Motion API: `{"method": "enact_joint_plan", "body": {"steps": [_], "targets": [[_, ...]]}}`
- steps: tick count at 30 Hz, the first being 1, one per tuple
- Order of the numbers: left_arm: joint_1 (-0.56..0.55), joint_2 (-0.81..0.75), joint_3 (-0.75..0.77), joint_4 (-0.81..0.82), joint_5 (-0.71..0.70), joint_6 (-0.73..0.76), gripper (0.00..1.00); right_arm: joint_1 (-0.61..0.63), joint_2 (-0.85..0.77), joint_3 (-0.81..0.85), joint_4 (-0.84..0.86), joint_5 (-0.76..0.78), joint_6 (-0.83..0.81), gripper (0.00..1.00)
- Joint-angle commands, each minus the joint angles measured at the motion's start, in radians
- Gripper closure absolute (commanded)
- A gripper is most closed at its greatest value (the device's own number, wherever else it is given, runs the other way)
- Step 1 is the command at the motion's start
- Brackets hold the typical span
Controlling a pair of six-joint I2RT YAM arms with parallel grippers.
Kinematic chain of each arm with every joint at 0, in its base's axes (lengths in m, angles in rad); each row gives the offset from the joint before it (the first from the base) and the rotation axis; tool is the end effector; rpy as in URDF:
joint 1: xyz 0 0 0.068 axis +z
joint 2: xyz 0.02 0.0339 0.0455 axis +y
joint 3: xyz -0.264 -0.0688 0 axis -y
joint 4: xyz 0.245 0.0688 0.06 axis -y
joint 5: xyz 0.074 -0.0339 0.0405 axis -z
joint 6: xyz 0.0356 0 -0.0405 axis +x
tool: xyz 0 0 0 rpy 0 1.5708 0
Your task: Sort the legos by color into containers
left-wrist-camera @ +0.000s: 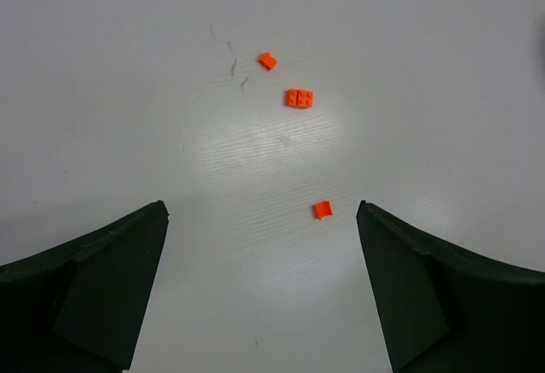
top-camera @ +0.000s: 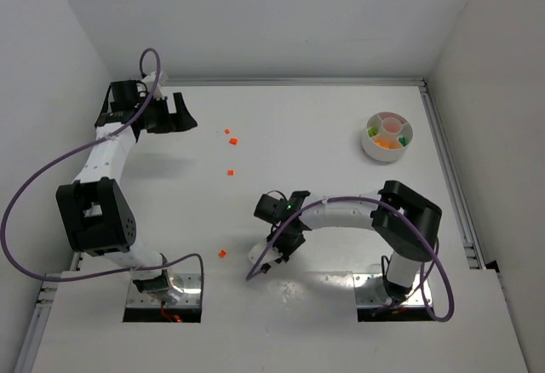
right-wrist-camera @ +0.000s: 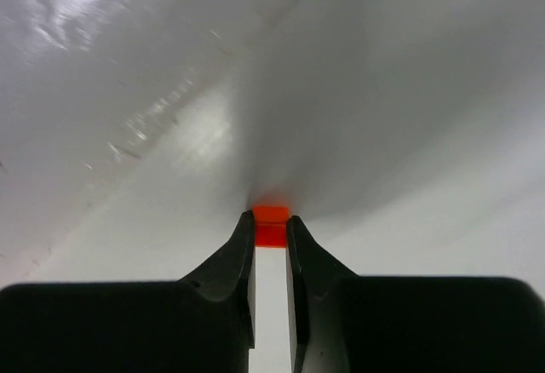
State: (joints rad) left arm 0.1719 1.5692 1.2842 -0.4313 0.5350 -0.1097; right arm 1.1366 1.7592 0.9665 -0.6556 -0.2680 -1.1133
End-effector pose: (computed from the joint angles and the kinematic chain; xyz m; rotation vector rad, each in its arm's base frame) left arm 0.3484 0.0421 0.2975 -0.0372 2.2302 -0.5750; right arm 0.1166 0.2738 0.1329 -2.7137 1.2695 0.4060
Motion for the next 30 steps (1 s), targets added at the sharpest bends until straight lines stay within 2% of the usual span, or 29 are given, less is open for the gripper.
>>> {"method": "enact_joint_plan", "body": {"steps": [1, 4, 7, 8, 9, 10, 11, 13, 14, 17, 21, 30], "targets": [[0.001, -0.008, 0.052, 0.017, 0.003, 0.004, 0.00, -0.101, -0.062, 0.092, -0.004, 0.056, 0.108, 1.00], [-0.018, -0.008, 0.061, 0.017, -0.019, 0.013, 0.00, -0.188, -0.138, 0.188, -0.055, 0.081, 0.184, 1.00], [-0.029, 0.003, 0.072, 0.017, -0.020, 0.013, 0.00, -0.352, -0.161, 0.317, -0.129, 0.104, 0.205, 1.00], [-0.040, 0.017, 0.072, 0.017, -0.020, 0.013, 0.00, -0.454, -0.161, 0.349, -0.143, 0.104, 0.205, 1.00], [-0.049, 0.028, 0.072, 0.026, -0.020, 0.002, 0.00, -0.568, -0.146, 0.418, -0.182, 0.113, 0.205, 1.00], [-0.049, 0.037, 0.072, 0.035, -0.020, -0.007, 0.00, -0.569, -0.127, 0.458, -0.205, 0.113, 0.205, 1.00], [-0.049, 0.037, 0.072, 0.035, -0.020, -0.007, 0.00, -0.680, -0.103, 0.501, -0.229, 0.113, 0.205, 1.00], [-0.060, 0.046, 0.072, 0.054, -0.020, -0.027, 0.00, -0.792, -0.011, 0.654, -0.320, 0.075, 0.205, 1.00], [-0.069, 0.055, 0.081, 0.054, -0.020, -0.027, 0.00, -0.896, 0.021, 0.710, -0.347, 0.050, 0.205, 1.00], [-0.078, 0.055, 0.081, 0.054, -0.020, -0.027, 0.00, -1.067, 0.177, 1.002, -0.467, 0.021, 0.205, 1.00], [-0.078, 0.055, 0.081, 0.054, -0.039, -0.027, 0.00, -1.181, 0.322, 1.187, -0.570, 0.012, 0.196, 1.00], [-0.078, 0.064, 0.090, 0.054, -0.040, -0.027, 0.00, -1.258, 0.351, 1.124, -0.558, 0.009, 0.207, 1.00]]}}
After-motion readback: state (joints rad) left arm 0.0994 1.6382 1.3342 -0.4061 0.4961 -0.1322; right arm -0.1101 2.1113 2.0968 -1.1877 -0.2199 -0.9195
